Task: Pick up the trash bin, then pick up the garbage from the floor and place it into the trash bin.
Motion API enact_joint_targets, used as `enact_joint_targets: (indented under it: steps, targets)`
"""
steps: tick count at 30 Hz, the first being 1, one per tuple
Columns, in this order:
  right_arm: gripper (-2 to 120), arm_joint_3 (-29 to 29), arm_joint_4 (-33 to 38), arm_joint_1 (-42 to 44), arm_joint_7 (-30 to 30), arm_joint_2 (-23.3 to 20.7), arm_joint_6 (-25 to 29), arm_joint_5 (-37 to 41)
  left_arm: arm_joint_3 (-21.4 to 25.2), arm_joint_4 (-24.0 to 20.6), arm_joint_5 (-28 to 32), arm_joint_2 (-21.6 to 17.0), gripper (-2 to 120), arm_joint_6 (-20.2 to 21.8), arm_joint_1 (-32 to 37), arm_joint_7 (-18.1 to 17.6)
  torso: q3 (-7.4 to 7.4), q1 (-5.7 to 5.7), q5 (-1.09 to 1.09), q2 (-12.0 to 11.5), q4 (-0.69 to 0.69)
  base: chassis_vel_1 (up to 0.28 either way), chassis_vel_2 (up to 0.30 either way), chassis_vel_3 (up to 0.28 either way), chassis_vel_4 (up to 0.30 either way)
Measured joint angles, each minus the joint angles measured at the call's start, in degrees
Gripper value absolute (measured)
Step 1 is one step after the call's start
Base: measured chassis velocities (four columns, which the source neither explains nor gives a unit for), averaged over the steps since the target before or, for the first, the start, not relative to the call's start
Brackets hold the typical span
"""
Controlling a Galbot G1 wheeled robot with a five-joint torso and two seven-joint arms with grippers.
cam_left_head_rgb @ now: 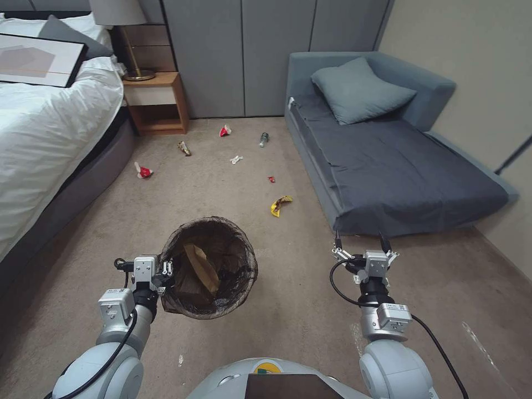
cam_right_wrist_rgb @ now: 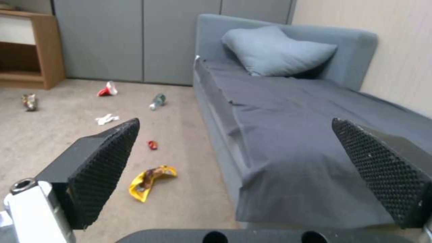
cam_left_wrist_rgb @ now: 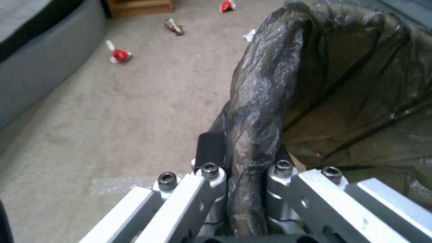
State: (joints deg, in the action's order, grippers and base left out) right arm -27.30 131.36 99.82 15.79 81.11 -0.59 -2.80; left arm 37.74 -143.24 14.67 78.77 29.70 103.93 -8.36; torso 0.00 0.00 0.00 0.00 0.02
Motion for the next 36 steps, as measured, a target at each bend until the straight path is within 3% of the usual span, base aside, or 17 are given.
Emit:
enact_joint_targets:
  steps: [17,36]
  targets:
    - [100,-0.07,0.47,-0.12,1.41,0.02,-1.94,1.14,0.03,0.00,-0.33,0.52,5,-1.62,0.25,-0.45,-0.01,-0.01,0.00,0.00,-0.02,-0.006,0.016,0.013,-0.006]
    - [100,-0.11,0.47,0.26,1.62,0.27,-1.64,0.69,0.00,0.00,-0.24,0.40,5,-1.56,0.03,-0.47,0.00,0.00,-0.01,0.00,-0.03,-0.161,0.171,0.164,-0.170]
